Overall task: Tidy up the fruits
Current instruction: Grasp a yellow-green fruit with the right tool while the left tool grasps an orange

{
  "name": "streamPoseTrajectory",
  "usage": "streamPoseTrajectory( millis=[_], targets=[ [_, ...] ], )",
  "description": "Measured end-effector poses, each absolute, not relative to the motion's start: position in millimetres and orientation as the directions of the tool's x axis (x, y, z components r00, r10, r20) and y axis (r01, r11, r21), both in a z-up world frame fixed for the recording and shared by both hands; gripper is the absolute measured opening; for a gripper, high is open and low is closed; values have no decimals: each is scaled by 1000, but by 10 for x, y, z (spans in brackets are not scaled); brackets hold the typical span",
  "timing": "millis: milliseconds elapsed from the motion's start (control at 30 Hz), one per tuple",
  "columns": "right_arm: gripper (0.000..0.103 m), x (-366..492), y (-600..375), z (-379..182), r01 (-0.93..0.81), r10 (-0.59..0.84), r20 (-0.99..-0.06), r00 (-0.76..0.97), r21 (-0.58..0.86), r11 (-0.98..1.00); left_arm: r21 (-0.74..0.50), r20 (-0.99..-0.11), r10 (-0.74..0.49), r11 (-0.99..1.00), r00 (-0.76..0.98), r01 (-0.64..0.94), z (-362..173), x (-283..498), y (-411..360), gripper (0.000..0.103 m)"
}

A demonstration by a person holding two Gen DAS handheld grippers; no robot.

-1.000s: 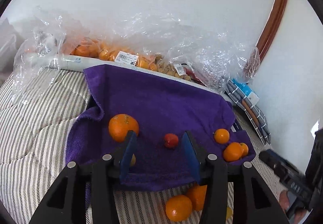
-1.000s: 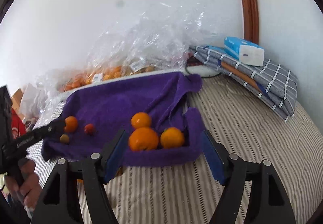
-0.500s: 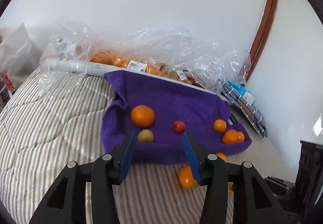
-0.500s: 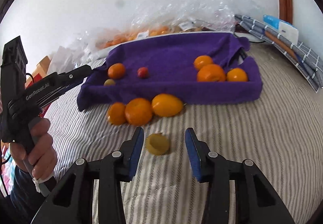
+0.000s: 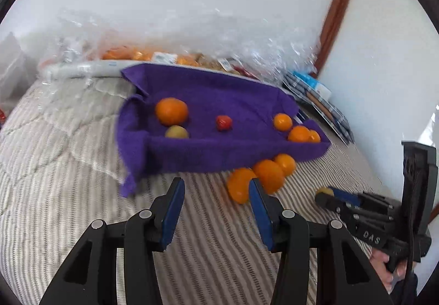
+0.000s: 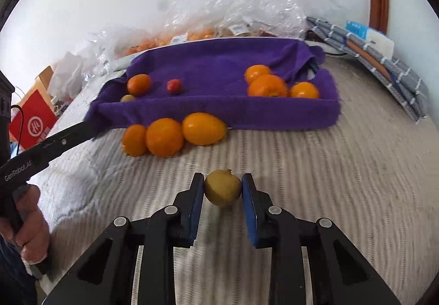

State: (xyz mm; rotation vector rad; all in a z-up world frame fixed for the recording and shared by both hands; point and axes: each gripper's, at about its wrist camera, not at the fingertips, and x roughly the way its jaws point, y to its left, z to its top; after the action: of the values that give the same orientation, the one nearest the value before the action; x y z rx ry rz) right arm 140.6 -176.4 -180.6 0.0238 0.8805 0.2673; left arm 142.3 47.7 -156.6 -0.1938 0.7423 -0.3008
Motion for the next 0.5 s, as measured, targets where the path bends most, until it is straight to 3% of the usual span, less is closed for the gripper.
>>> streamPoseTrajectory(
  millis=[167,267,367,500],
  targets=[
    [28,1415,-2044,-1807,-182,182,-755,630,84,980,-286,-670,-352,935,654,210,-1639,1519,278,46],
    [28,1478,-2140,-1832,-180,223,-764,606,141,973,-306,-687,-354,933,634,189,-1691,1594,217,46],
    [28,1499,-2141,-1855,-181,232,-767,598,153,972,-324,-698,-365,928,616,183,-1750,1634,196,27],
    [28,1496,-2101,-1874,-192,227,-773,593,138,972,-330,-688,-369,926,625,183,-1762,1584,216,27]
  ],
)
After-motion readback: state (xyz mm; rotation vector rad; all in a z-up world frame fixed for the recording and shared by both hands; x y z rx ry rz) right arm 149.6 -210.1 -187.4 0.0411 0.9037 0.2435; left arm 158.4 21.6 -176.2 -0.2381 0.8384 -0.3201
